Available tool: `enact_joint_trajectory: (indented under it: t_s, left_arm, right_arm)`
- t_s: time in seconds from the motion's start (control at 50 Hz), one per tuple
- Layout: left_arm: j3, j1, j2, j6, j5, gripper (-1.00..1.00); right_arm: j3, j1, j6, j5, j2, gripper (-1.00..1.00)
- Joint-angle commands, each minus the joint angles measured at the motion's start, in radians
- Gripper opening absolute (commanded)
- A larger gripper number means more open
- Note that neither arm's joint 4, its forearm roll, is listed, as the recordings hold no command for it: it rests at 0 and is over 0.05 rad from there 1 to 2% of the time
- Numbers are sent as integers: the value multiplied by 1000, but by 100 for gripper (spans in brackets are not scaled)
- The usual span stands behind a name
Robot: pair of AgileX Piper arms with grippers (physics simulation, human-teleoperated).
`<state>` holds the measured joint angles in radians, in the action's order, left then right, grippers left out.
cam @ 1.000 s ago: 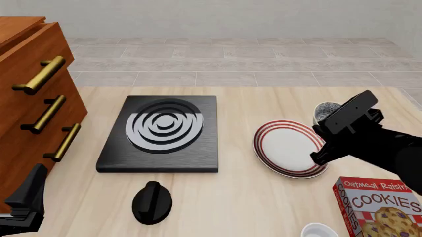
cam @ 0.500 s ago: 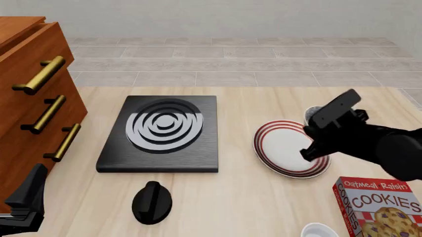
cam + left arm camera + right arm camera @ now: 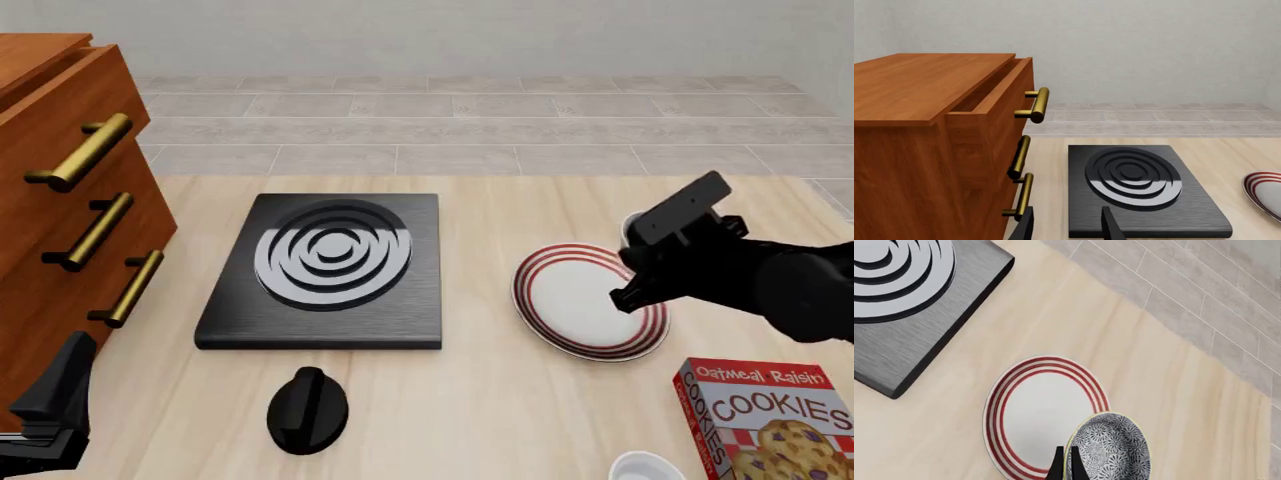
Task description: Pick the akita bowl on the cookies box and place it on the plate.
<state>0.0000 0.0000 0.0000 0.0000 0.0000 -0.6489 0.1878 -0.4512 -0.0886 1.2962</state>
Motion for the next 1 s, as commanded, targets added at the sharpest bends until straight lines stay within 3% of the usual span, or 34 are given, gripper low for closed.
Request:
enact_joint_trajectory:
  t_s: [0.02, 0.32, 0.66, 1.0]
  left_arm:
    - [0, 0, 0, 0, 0, 100]
    - [0, 0, 0, 0, 0, 100]
    - [0, 0, 0, 0, 0, 100]
    - [0, 0, 0, 0, 0, 100]
  right_arm:
    - [-18, -9, 27, 29, 38, -100]
    - [-41, -16, 31, 45, 75, -100]
    - [-64, 16, 76, 99, 153, -100]
    - [-70, 14, 67, 131, 195, -100]
